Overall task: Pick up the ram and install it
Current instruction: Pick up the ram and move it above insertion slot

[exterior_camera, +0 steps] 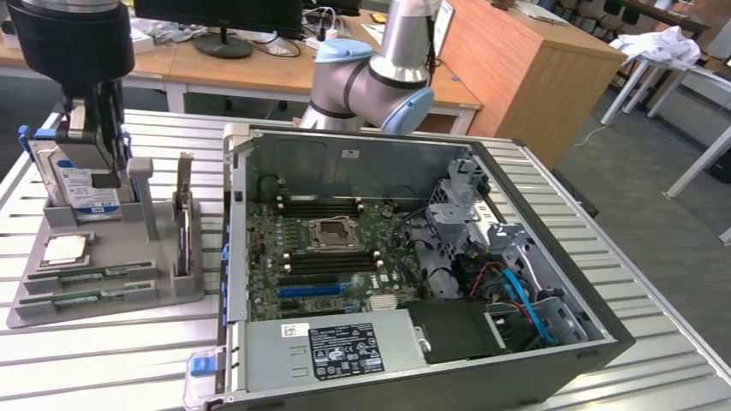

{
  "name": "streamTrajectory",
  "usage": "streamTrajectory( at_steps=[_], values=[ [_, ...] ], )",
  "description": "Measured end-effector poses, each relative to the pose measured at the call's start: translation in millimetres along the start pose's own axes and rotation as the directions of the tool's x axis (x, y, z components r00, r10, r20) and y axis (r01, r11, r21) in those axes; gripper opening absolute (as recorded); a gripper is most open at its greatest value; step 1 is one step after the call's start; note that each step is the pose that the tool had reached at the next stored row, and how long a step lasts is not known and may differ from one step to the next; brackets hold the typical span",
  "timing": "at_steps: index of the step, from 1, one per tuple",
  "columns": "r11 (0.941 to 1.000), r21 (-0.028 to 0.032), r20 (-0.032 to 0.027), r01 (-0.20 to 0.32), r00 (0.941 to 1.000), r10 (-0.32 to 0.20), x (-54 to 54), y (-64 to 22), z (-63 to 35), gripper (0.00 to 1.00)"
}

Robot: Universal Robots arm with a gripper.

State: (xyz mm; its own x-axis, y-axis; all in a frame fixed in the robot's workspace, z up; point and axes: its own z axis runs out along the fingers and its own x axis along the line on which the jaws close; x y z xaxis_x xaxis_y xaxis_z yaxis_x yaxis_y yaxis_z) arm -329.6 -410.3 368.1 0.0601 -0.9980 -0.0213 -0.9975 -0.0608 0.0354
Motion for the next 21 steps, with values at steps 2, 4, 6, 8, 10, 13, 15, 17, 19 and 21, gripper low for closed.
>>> streamTrajectory(
  at_steps=[2,4,6,8,10,13,15,17,19,21],
  values=[
    [1.0,0.0001,0.0,0.0,1.0,0.0,0.0,0.5,0.6,0.36],
    [1.0,0.0001,0.0,0.0,1.0,0.0,0.0,1.0,1.3,0.36],
    [1.0,0.0001,0.0,0.0,1.0,0.0,0.0,1.4,2.0,0.36],
    [1.0,0.0001,0.0001,0.0,1.0,0.0,0.0,1.9,2.7,0.36],
    [1.0,0.0001,0.0,0.0,1.0,0.0,0.0,2.2,3.5,0.36],
    [1.0,0.0,0.0,0.0,1.0,0.0,0.0,2.6,4.7,0.36],
    [1.0,0.0001,0.0,0.0,1.0,0.0,0.0,2.6,5.4,0.36],
    [1.0,0.0001,0.0,0.0,1.0,0.0,0.0,2.8,6.2,0.36],
    [1.0,0.0001,0.0,0.0,1.0,0.0,0.1,2.8,6.9,0.36],
    [1.0,0.0001,0.0,0.0,1.0,0.0,0.1,2.9,7.8,0.36]
  ],
)
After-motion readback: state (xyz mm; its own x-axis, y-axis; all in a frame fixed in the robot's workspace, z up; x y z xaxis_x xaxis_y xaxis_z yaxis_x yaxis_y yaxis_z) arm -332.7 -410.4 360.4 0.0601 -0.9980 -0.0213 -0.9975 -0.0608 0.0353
